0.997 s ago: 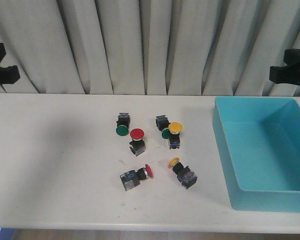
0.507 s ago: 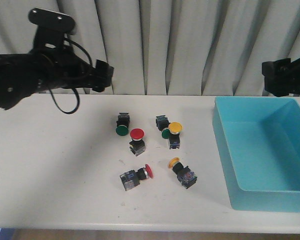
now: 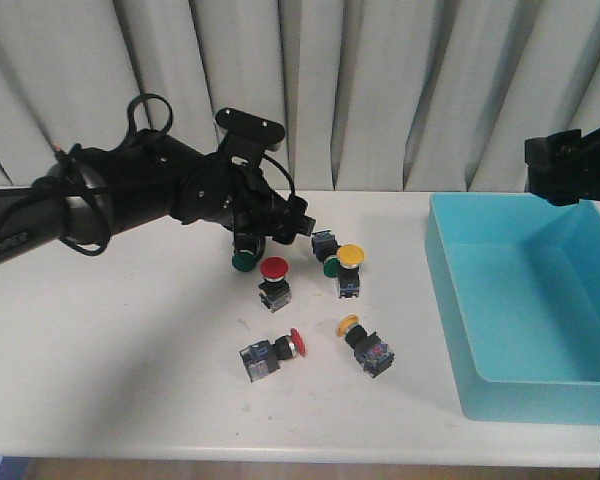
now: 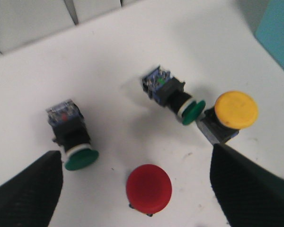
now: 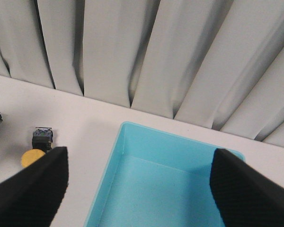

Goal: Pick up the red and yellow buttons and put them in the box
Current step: 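Reach the left gripper down to the red button beside the green button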

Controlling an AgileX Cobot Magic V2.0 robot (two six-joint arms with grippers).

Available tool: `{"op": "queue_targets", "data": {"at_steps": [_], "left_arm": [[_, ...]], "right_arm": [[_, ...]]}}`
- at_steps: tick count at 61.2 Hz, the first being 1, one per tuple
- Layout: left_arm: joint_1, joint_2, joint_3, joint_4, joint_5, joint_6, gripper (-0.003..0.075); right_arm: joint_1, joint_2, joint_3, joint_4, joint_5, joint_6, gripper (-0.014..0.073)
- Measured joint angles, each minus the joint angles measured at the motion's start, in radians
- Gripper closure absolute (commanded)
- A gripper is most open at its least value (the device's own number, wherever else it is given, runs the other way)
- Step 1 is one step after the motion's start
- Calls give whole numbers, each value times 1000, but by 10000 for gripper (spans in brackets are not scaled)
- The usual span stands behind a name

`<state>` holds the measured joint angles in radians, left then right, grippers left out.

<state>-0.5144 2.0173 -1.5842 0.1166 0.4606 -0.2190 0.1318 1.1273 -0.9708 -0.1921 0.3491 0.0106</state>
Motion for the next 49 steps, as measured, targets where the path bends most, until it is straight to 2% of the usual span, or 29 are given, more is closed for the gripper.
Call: {"op": "queue_targets", "data": {"at_steps": [17, 39, 46, 49], "left_arm": [[0, 134, -50, -43, 64, 0, 134], [0, 213, -52, -42, 42, 19, 136], [0, 219, -54, -42, 36, 19, 176], [0, 221, -54, -42, 36, 19, 229]], "right_arm": [[0, 0, 25, 40, -36, 2, 11], [0, 0, 25, 74, -37, 2, 11], [0, 0, 25, 76, -37, 2, 11], [0, 0, 25, 76, -37, 2, 11]]}}
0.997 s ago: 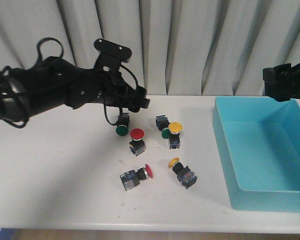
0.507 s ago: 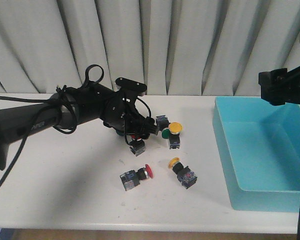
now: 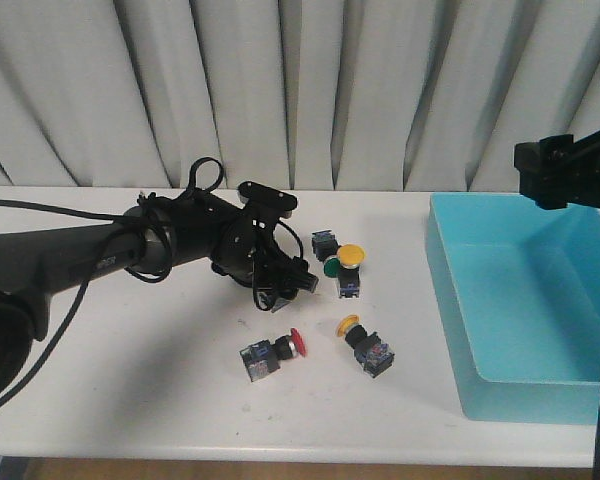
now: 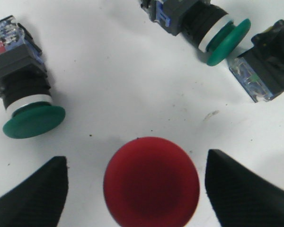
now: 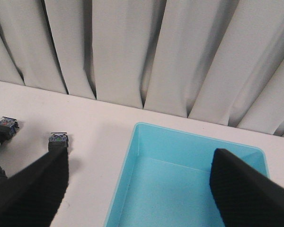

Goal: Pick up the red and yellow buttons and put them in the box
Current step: 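Reach the left gripper down to the red button beside the green button, then grasp and lift the red button with the left gripper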

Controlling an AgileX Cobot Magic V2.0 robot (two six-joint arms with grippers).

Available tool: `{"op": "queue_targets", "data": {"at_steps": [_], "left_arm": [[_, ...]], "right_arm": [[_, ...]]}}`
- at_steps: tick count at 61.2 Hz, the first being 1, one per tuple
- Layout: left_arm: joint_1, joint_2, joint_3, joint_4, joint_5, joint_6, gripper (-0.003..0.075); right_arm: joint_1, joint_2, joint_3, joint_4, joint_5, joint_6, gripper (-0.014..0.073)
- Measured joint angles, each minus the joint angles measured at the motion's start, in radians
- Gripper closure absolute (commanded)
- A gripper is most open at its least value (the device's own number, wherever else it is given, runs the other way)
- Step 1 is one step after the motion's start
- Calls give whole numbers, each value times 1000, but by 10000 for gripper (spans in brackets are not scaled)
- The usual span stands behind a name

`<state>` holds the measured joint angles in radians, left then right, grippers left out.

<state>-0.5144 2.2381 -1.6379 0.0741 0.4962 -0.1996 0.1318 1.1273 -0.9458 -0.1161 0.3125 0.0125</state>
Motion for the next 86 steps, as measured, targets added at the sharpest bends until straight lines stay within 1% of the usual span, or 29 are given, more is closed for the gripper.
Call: {"op": "queue_targets", "data": {"at_steps": [6, 7, 12, 15, 17, 27, 33, 38, 44, 49, 53, 63, 75, 86], "left_arm": [[0, 1, 0, 0, -1, 1, 359], [0, 1, 0, 0, -1, 1, 400], [0, 2, 0, 0, -1, 1, 551], [0, 2, 0, 1, -1, 1, 670], [0, 2, 0, 1, -1, 1, 725], [0, 0, 0, 1, 3, 1, 727], [0, -23, 0, 0, 29, 0, 728], [0, -68, 0, -2, 59, 0, 728], [0, -150, 0, -8, 105, 0, 728], [0, -229, 0, -20, 146, 0, 728], [0, -288, 0, -38, 185, 0, 728], [0, -433, 0, -119, 289, 0, 728], [0, -539, 0, -275, 392, 0, 728], [0, -564, 0, -402, 435, 0, 728]], "right_arm": [[0, 0, 0, 0, 0, 0, 11], [0, 0, 0, 0, 0, 0, 11], [0, 0, 0, 0, 0, 0, 11], [0, 0, 0, 0, 0, 0, 11], [0, 0, 0, 0, 0, 0, 11], [0, 0, 0, 0, 6, 0, 11], [0, 0, 0, 0, 9, 0, 11], [1, 0, 0, 0, 11, -6, 11], [31, 0, 0, 0, 23, -32, 11], [100, 3, 0, 0, 35, -86, 11], [178, 14, 0, 0, 37, -143, 11], [353, 66, 0, 0, 39, -259, 11], [478, 151, 0, 0, 37, -286, 11], [551, 174, 0, 0, -31, -287, 11]]}}
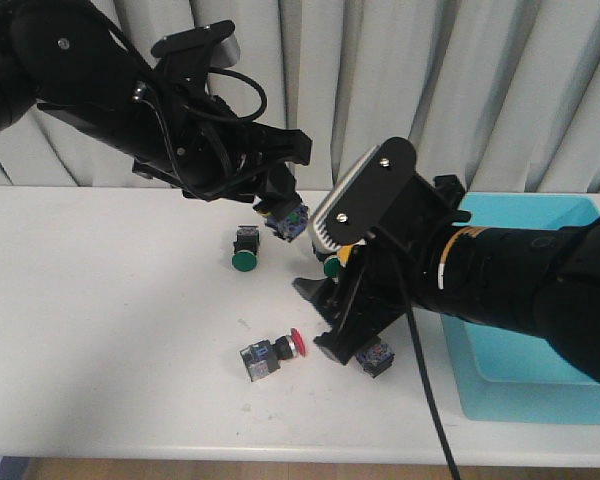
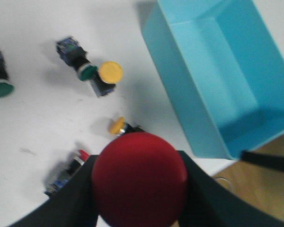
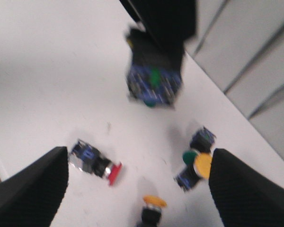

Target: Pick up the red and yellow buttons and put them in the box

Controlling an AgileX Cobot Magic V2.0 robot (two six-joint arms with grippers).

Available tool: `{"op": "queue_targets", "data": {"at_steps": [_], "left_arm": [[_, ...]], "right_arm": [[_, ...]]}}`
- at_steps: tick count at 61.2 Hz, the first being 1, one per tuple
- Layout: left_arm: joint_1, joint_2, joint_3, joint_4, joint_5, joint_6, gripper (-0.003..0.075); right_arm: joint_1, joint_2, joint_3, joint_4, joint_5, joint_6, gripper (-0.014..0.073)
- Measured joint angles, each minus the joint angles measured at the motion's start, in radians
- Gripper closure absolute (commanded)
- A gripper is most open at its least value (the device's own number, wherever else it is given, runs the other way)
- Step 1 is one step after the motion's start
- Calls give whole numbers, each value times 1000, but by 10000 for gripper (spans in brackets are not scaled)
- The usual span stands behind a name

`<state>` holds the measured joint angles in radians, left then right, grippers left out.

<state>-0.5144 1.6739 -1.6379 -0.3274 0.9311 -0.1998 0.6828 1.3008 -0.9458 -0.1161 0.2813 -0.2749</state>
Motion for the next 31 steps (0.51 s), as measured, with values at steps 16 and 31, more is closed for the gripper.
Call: {"op": "queue_targets", "data": {"at_steps": [16, 31], "left_arm": [[0, 1, 0, -155, 65, 1, 728], [0, 1, 0, -195, 88, 1, 728]], "right_arm": [[8, 0, 0, 1, -36, 2, 11], [8, 0, 0, 15, -56, 11, 11]]}}
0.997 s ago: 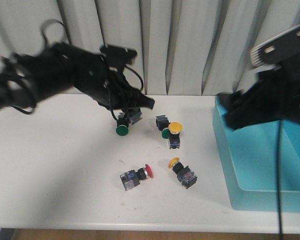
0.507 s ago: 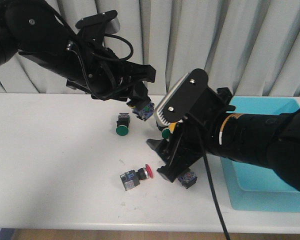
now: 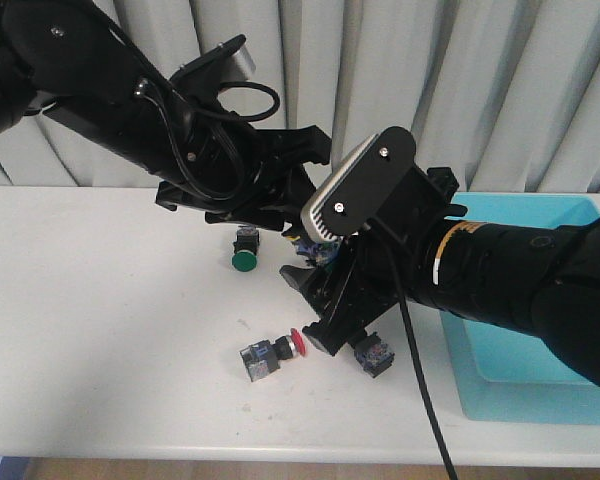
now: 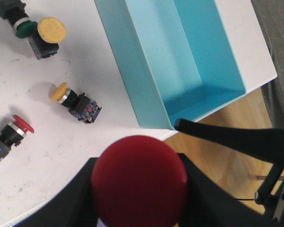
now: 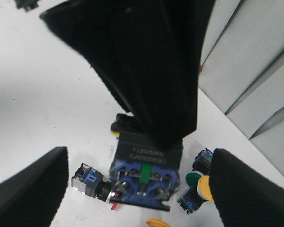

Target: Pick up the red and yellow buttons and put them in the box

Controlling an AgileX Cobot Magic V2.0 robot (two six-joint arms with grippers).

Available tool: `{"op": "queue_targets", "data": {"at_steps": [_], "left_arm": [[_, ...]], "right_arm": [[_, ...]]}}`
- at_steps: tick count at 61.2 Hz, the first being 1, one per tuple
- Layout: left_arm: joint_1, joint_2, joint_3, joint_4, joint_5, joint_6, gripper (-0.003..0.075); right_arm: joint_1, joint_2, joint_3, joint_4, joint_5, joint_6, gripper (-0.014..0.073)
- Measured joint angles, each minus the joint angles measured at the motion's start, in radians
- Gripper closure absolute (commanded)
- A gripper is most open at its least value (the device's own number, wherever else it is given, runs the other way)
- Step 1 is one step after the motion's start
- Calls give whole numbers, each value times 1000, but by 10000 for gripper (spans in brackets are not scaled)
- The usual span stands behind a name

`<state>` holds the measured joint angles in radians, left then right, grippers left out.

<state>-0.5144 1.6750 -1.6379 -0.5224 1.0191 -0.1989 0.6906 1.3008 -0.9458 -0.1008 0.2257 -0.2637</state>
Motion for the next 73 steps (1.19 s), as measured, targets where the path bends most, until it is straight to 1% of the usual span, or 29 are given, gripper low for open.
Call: {"op": "queue_targets", "data": {"at_steps": [8, 14, 17, 24, 27, 33, 39, 51, 60, 66, 73], "left_arm": [[0, 0, 0, -22, 9, 0, 728], [0, 0, 0, -33, 10, 0, 728], [0, 0, 0, -36, 11, 0, 728], [0, 0, 0, -50, 18, 0, 728], [0, 0, 0, -59, 24, 0, 728], [0, 0, 0, -74, 26, 6, 728], [0, 0, 0, -81, 26, 40, 728], [2, 0, 0, -89, 23, 157, 728], [2, 0, 0, -92, 17, 207, 717], [2, 0, 0, -95, 15, 241, 683], [2, 0, 0, -100, 15, 280, 599]], "right_arm": [[0, 0, 0, 0, -8, 0, 28], [0, 0, 0, 1, -18, 0, 97], [0, 0, 0, 1, -28, 0, 163], [0, 0, 0, 4, -41, 0, 352], [0, 0, 0, 5, -44, 0, 459], [0, 0, 0, 5, -47, 0, 607], [0, 0, 0, 5, -48, 0, 602], [0, 0, 0, 4, -49, 0, 601], [0, 0, 0, 4, -49, 0, 601], [0, 0, 0, 4, -49, 0, 601], [0, 0, 0, 4, -49, 0, 600]]}}
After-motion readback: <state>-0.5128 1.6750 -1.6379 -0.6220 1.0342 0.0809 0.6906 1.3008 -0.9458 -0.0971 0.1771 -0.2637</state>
